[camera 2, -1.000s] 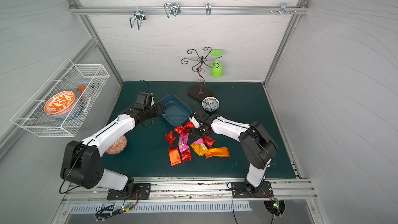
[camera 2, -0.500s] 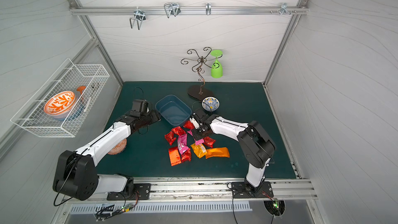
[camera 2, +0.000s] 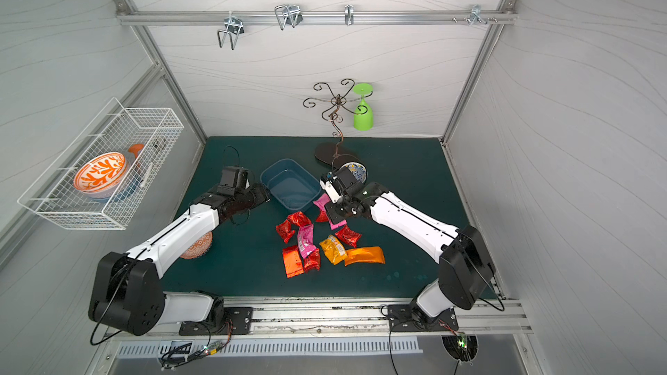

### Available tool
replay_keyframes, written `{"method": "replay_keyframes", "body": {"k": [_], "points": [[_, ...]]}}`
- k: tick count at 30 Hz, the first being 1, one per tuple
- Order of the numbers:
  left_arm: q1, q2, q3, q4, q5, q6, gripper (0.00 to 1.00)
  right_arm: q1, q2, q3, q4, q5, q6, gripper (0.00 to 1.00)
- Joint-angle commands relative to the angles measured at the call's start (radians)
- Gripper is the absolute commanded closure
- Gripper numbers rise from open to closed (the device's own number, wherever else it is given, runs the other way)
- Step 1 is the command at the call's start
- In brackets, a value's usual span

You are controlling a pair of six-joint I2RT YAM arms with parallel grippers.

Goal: Put the tea bags into the storage box
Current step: Pick up the tea bag from the center of the board, then place the tea bag in the storage box.

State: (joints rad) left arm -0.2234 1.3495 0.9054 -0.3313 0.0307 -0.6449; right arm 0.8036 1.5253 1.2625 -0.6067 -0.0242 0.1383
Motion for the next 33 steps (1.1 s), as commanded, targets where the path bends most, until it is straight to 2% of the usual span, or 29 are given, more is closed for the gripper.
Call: {"method": "replay_keyframes", "body": {"k": [1,7,13,19,26,28,33], "points": [[0.008,-0.007,-0.003,0.040,0.051,-0.048,0.35,0.008,0.063,0.092,0.014,-0.034,-0.037,0.68],[0.023,-0.060,-0.093,0.049,0.085,-0.105,0.35,0.012,0.251,0.276,0.109,-0.073,-0.072,0.69],[0.073,-0.124,-0.191,0.039,0.126,-0.149,0.36,0.025,0.470,0.499,0.118,-0.084,-0.116,0.71],[0.104,-0.214,-0.221,-0.017,0.097,-0.114,0.36,0.030,0.623,0.612,0.112,0.007,-0.161,0.71],[0.117,-0.269,-0.189,-0.083,0.040,-0.041,0.36,0.043,0.733,0.670,0.108,0.013,-0.158,0.70],[0.116,-0.270,-0.187,-0.086,0.037,-0.035,0.36,0.049,0.743,0.671,0.116,0.025,-0.155,0.67],[0.116,-0.268,-0.195,-0.076,0.046,-0.041,0.36,0.056,0.732,0.680,0.107,0.036,-0.145,0.51]]}}
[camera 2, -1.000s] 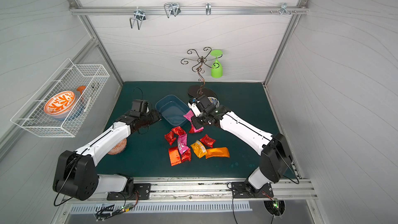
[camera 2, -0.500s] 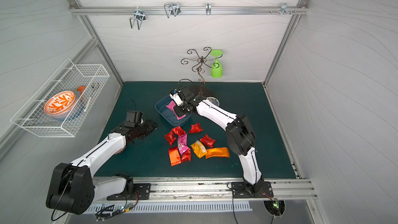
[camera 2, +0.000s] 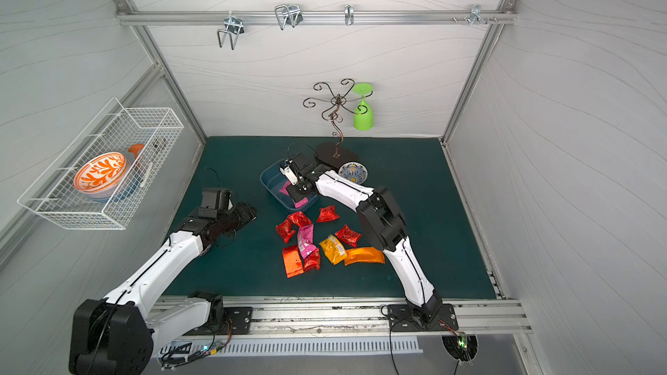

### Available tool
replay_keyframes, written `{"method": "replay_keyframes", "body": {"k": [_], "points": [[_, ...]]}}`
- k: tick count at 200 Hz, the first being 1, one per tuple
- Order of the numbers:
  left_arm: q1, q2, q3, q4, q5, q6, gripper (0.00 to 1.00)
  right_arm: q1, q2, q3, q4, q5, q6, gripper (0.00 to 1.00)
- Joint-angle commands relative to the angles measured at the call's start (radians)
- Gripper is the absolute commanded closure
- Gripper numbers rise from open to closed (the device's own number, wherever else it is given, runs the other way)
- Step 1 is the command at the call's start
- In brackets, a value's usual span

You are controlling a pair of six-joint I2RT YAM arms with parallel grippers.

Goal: Put the tea bags into the storage box
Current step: Place the tea bag in the storage box, then pick up the tea bag from the center of the board.

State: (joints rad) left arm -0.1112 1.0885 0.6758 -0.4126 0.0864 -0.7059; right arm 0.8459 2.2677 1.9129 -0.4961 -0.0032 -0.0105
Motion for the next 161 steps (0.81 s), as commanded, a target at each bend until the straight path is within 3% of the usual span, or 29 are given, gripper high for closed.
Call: {"method": "replay_keyframes", "body": {"k": [1,48,116,161], "points": [[0.005,-0.004,0.034,0.007,-0.009,0.020,0.36,0.013,-0.025,0.029,-0.005,0.015,0.007,0.49],[0.004,0.028,0.057,0.023,0.012,0.014,0.36,0.014,-0.171,-0.034,-0.027,0.018,0.044,0.31],[0.005,0.126,0.111,0.063,0.059,0.002,0.36,0.007,-0.376,-0.271,-0.079,0.065,0.134,0.21],[0.005,0.175,0.121,0.085,0.093,-0.019,0.36,0.003,-0.396,-0.414,-0.076,0.089,0.199,0.20]]}}
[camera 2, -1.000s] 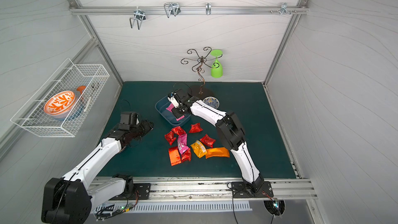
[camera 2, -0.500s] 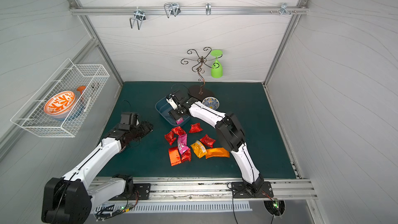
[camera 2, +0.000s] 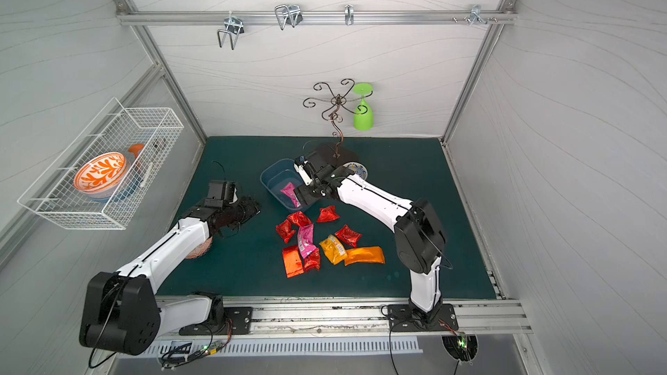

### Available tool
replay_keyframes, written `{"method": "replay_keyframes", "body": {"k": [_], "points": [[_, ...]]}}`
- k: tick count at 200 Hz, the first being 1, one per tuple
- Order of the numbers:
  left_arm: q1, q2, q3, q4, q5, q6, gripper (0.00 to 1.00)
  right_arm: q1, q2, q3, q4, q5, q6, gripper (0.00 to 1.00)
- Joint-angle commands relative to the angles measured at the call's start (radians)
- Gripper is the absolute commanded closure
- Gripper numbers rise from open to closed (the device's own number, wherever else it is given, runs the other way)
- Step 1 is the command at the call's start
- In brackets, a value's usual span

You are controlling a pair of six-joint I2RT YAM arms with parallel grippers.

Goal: Put the tea bags into the storage box
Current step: Pick up the tea bag from the center of the board.

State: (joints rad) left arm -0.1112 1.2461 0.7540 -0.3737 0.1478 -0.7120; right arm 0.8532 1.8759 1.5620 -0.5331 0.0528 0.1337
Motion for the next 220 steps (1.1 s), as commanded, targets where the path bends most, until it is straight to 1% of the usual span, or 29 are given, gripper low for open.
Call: {"method": "replay_keyframes", "body": {"k": [1,44,96,138,155,197,220], "points": [[0.004,0.018,0.043,0.047,0.032,-0.013,0.36,-0.004,-0.005,-0.065,-0.039,0.035,0.056,0.20],[0.005,0.006,0.018,0.045,0.024,-0.010,0.36,-0.014,0.018,-0.138,-0.042,0.143,0.081,0.19],[0.004,-0.007,0.013,0.033,0.021,-0.004,0.36,-0.052,0.119,-0.099,-0.041,0.142,0.104,0.19],[0.004,-0.021,0.006,0.023,0.006,0.002,0.36,-0.064,0.161,-0.095,-0.032,0.112,0.123,0.23],[0.004,-0.020,0.004,0.025,0.007,0.001,0.36,-0.067,0.167,-0.096,-0.029,0.109,0.128,0.28],[0.004,-0.024,0.004,0.025,0.006,0.000,0.35,-0.081,0.138,-0.123,-0.021,0.108,0.130,0.52],[0.005,-0.025,0.002,0.027,0.006,0.000,0.35,-0.098,0.108,-0.140,-0.024,0.105,0.119,0.58]]}}
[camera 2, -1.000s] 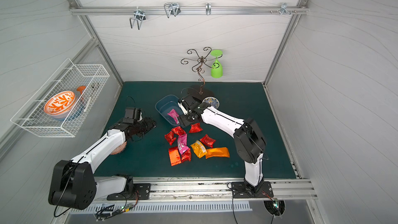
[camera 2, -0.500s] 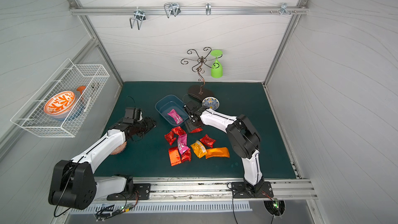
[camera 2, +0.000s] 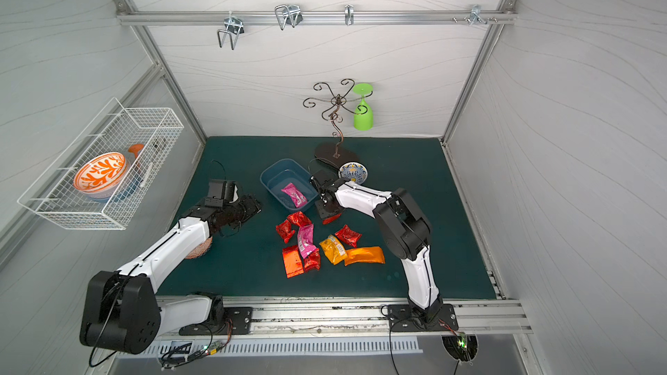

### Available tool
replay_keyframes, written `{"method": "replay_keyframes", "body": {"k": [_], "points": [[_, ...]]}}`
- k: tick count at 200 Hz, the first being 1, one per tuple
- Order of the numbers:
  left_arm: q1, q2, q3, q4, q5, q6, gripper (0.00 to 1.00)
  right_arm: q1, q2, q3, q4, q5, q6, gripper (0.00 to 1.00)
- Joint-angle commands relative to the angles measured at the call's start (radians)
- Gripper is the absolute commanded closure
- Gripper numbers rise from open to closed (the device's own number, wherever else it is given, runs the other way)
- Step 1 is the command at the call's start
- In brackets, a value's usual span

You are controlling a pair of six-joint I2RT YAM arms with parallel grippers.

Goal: Put the tea bags into the storage box
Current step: Pick up the tea bag from the center of the board, then place the tea bag in the storage box.

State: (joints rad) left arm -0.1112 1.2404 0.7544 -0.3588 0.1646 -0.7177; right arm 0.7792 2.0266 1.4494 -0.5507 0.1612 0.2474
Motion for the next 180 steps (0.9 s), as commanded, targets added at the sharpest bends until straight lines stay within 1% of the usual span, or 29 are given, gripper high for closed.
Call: {"method": "replay_keyframes", "body": {"k": [1,15,50,86,110,137,180], "points": [[0.005,-0.020,0.002,0.011,-0.010,0.006,0.35,-0.024,-0.045,-0.028,-0.006,-0.003,0.005,0.59],[0.004,-0.020,-0.001,0.014,-0.010,0.004,0.35,-0.033,-0.077,-0.044,-0.010,0.004,-0.011,0.62],[0.005,-0.008,-0.011,0.039,0.002,-0.015,0.36,-0.049,-0.167,-0.052,-0.028,-0.012,-0.066,0.62],[0.004,0.017,-0.019,0.067,0.031,-0.038,0.36,-0.043,-0.192,0.061,-0.064,-0.092,-0.122,0.64],[0.004,0.023,-0.026,0.073,0.048,-0.047,0.36,-0.020,-0.157,0.162,-0.054,-0.134,-0.169,0.65],[0.005,0.011,-0.045,0.073,0.059,-0.057,0.36,0.014,-0.080,0.282,-0.036,-0.177,-0.242,0.64],[0.005,-0.025,-0.072,0.057,0.064,-0.060,0.36,0.017,0.049,0.436,-0.013,-0.239,-0.291,0.64]]}}
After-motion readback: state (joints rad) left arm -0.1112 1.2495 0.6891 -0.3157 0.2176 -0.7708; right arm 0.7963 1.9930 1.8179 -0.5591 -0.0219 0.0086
